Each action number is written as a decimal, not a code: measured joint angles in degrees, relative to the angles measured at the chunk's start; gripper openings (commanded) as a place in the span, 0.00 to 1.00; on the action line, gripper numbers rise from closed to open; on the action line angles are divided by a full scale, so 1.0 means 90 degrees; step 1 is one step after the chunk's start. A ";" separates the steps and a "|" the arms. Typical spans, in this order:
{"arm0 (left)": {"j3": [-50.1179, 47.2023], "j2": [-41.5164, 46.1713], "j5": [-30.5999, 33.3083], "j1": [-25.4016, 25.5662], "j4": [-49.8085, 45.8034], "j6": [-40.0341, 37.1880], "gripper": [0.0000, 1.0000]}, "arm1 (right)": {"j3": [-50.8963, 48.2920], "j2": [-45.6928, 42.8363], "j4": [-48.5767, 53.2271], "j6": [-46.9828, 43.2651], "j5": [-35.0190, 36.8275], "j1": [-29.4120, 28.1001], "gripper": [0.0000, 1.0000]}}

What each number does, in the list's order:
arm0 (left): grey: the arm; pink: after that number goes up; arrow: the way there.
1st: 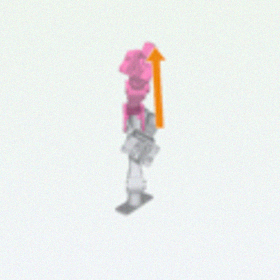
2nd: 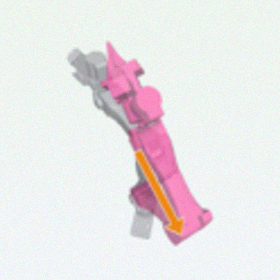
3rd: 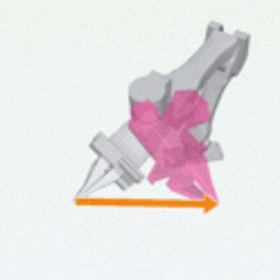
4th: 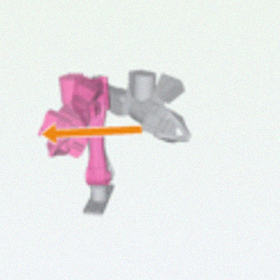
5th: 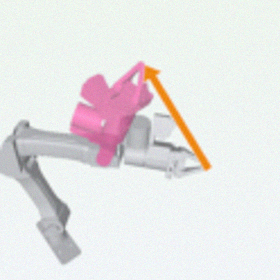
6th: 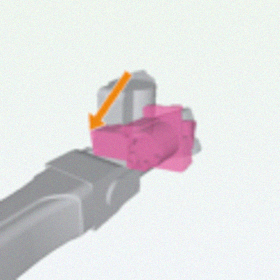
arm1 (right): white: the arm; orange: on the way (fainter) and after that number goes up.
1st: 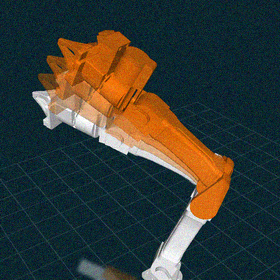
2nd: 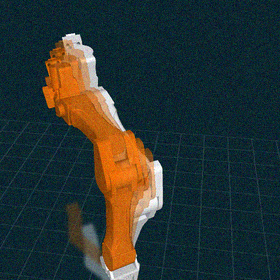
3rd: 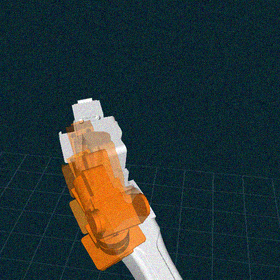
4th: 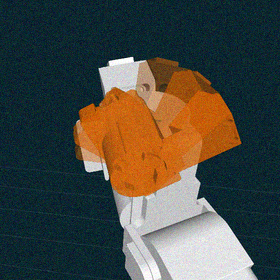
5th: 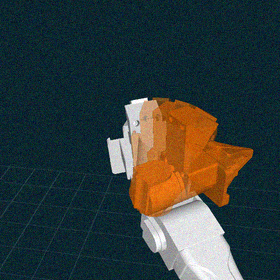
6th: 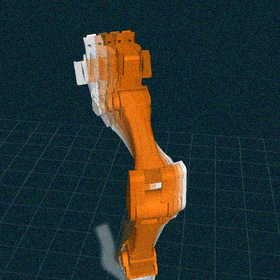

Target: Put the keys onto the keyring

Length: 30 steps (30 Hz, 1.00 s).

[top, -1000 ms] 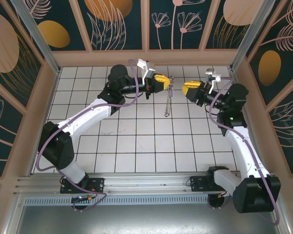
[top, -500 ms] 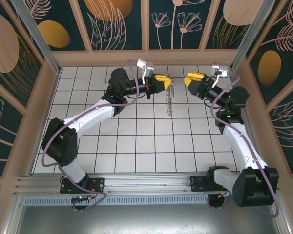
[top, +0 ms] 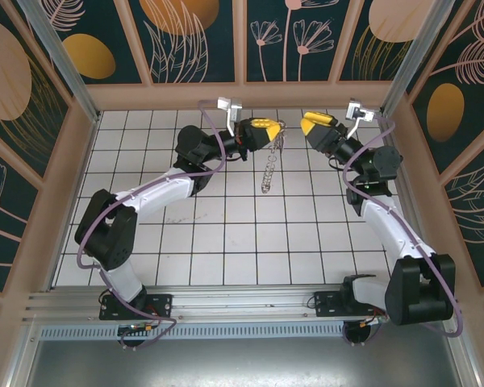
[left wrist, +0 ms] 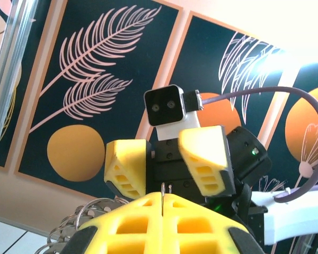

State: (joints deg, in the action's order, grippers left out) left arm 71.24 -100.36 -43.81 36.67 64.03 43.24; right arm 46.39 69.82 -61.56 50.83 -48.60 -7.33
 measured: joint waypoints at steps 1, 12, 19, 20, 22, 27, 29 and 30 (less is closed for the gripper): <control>0.0000 -0.0039 0.0049 0.0000 0.0078 0.0114 0.00 | 0.0000 0.0015 -0.0075 0.0068 0.0041 -0.0053 0.58; 0.0000 -0.0107 0.0308 0.0000 0.0364 0.0665 0.00 | 0.0022 0.0381 -0.0457 0.0398 0.0340 -0.0668 0.56; 0.0000 -0.0107 0.0359 0.0000 0.0364 0.0733 0.00 | 0.0022 0.0430 -0.0505 0.0418 0.0420 -0.0792 0.50; 0.0000 -0.0107 0.0369 0.0000 0.0364 0.0733 0.00 | 0.0022 0.0430 -0.0508 0.0418 0.0423 -0.0794 0.50; 0.0000 -0.0107 0.0379 0.0000 0.0364 0.0733 0.00 | 0.0022 0.0425 -0.0498 0.0403 0.0427 -0.0799 0.50; 0.0000 -0.0107 0.0381 0.0000 0.0362 0.0733 0.00 | 0.0019 0.0272 -0.0284 0.0262 0.0500 -0.0799 0.49; 0.0000 -0.0107 0.0379 0.0000 0.0362 0.0733 0.00 | 0.0019 0.0112 -0.0155 0.0165 0.0556 -0.0799 0.47; 0.0000 -0.0107 0.0381 0.0000 0.0362 0.0733 0.00 | 0.0019 0.0036 -0.0102 0.0112 0.0573 -0.0799 0.47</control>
State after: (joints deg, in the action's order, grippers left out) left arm 71.24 -101.32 -40.38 36.67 67.29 49.84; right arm 46.57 70.15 -62.48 51.83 -43.44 -14.52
